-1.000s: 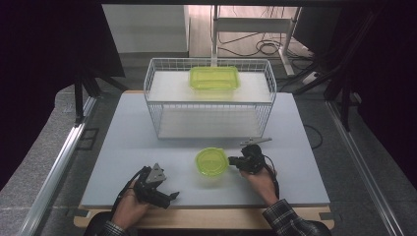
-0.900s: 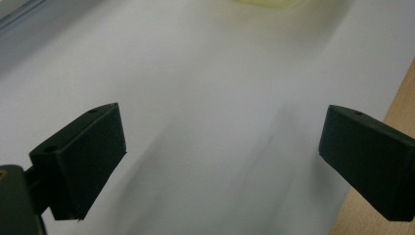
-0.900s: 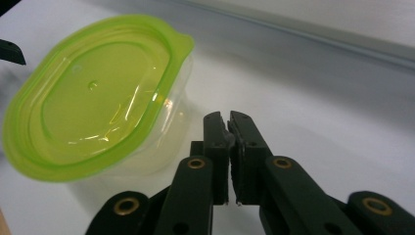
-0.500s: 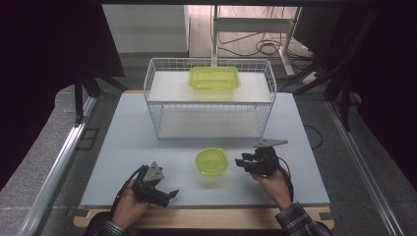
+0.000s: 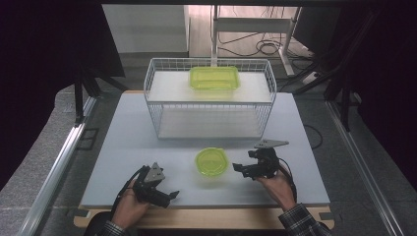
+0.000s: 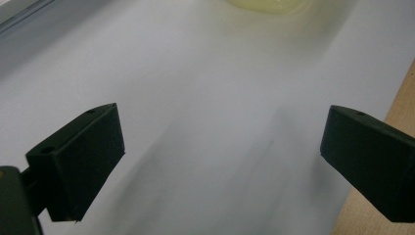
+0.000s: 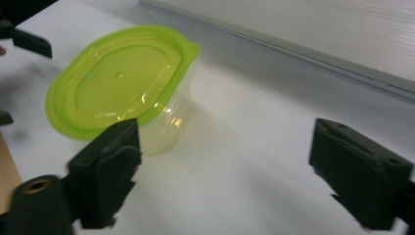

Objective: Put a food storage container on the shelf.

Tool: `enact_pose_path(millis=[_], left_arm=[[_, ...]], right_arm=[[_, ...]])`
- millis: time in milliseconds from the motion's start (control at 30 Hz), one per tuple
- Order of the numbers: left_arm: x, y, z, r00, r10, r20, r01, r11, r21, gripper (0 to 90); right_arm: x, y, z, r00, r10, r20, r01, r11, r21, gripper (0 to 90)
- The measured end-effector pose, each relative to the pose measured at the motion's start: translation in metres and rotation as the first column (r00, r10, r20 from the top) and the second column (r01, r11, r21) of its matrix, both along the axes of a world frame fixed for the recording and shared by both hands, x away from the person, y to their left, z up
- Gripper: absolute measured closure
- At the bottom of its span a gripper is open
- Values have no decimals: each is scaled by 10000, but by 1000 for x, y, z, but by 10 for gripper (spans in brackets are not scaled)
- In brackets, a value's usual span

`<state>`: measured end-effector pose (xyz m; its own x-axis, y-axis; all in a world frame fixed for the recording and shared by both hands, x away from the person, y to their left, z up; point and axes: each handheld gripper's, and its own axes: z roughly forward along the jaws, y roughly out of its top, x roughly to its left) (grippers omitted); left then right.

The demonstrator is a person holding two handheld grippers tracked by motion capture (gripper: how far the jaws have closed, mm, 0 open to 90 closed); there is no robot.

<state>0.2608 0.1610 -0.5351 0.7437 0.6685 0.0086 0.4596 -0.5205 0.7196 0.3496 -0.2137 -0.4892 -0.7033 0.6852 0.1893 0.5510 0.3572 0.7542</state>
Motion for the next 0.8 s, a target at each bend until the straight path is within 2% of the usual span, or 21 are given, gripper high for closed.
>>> enact_pose_path(millis=[100, 367, 467, 633, 800], left_arm=[[0, 0, 0, 10000, -30, -2, 30, 10000, 13, 24], [0, -2, -1, 10000, -93, -28, 94, 9999, 144, 24], [0, -3, -1, 10000, -91, -40, 92, 9998, 166, 24], [0, -3, -1, 9999, -105, -46, 106, 9997, 221, 24], [0, -3, -2, 9999, -128, -53, 129, 9995, 277, 24]], right_arm=[[3, 1, 1, 9996, -136, -243, 140, 9997, 186, 82], [10, 9, 6, 9957, 61, -925, -3, 9980, 630, 73], [13, 12, 8, 9945, 69, -1047, -10, 9984, 564, 134], [21, 14, 9, 9897, 269, -1407, -125, 9947, 1020, 279], [27, 18, 9, 9835, 436, -1754, -212, 9916, 1277, 376]])
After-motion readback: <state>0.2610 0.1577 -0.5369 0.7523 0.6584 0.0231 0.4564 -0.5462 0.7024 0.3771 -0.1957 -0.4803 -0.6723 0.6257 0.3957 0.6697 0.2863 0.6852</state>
